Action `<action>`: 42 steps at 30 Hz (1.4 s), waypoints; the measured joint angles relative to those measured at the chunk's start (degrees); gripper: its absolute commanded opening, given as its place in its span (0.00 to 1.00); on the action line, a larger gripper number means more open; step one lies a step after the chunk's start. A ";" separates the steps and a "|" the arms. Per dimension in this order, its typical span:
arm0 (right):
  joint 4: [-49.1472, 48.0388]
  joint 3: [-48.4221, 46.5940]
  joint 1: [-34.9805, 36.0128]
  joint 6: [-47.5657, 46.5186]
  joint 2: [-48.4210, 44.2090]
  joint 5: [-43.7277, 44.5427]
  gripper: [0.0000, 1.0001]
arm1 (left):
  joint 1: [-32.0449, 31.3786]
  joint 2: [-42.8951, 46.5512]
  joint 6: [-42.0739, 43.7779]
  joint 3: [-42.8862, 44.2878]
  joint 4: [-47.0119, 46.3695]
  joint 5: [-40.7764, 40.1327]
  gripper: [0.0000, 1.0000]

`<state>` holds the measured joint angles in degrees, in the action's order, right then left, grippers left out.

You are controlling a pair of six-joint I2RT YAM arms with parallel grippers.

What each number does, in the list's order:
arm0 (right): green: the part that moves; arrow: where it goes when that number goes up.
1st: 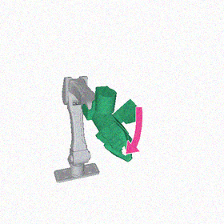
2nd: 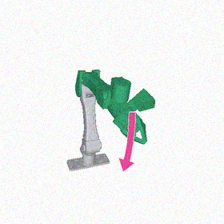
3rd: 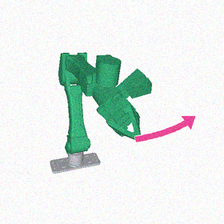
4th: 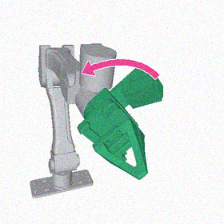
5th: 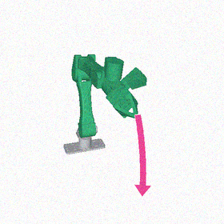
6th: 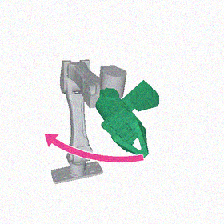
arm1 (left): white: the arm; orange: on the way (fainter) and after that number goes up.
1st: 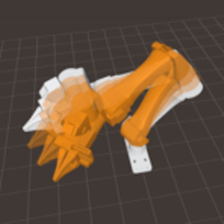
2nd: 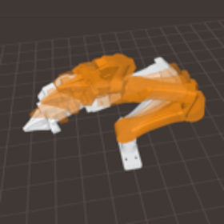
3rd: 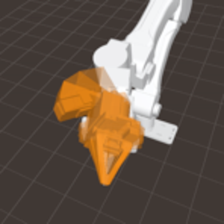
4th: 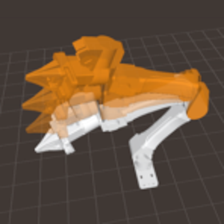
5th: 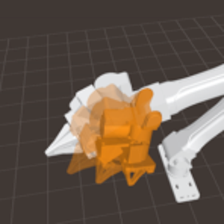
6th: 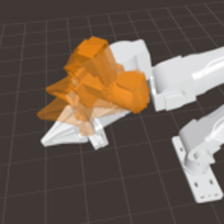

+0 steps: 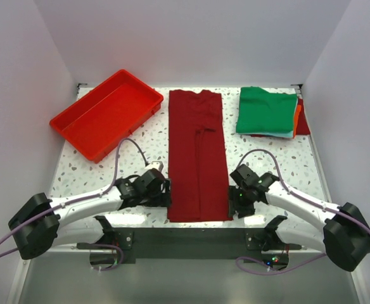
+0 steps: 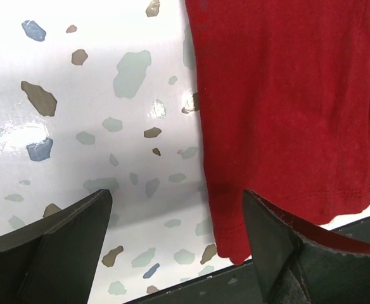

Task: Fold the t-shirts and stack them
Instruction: Fold the tshirt

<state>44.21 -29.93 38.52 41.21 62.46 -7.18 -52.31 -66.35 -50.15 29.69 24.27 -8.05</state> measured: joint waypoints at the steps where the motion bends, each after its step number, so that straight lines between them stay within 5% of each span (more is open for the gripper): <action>1: -0.55 0.20 0.37 0.24 0.22 -0.07 0.47 | 0.00 0.44 -0.13 -0.42 -0.17 0.13 0.88; 16: -4.70 1.18 1.60 1.73 4.24 -2.64 0.13 | -2.67 1.88 -0.46 -2.43 -2.43 1.75 0.66; 36: -6.19 1.99 1.70 3.30 3.78 -4.22 0.11 | -8.72 0.13 -4.57 -3.96 -6.99 6.54 0.37; 42: -6.19 1.99 1.73 3.41 3.80 -4.35 0.07 | -9.75 -0.28 -5.86 -4.22 -6.93 7.04 0.18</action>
<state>38.02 -27.94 40.25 44.62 66.26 -11.53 -62.06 -66.63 -56.01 25.47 17.34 -1.02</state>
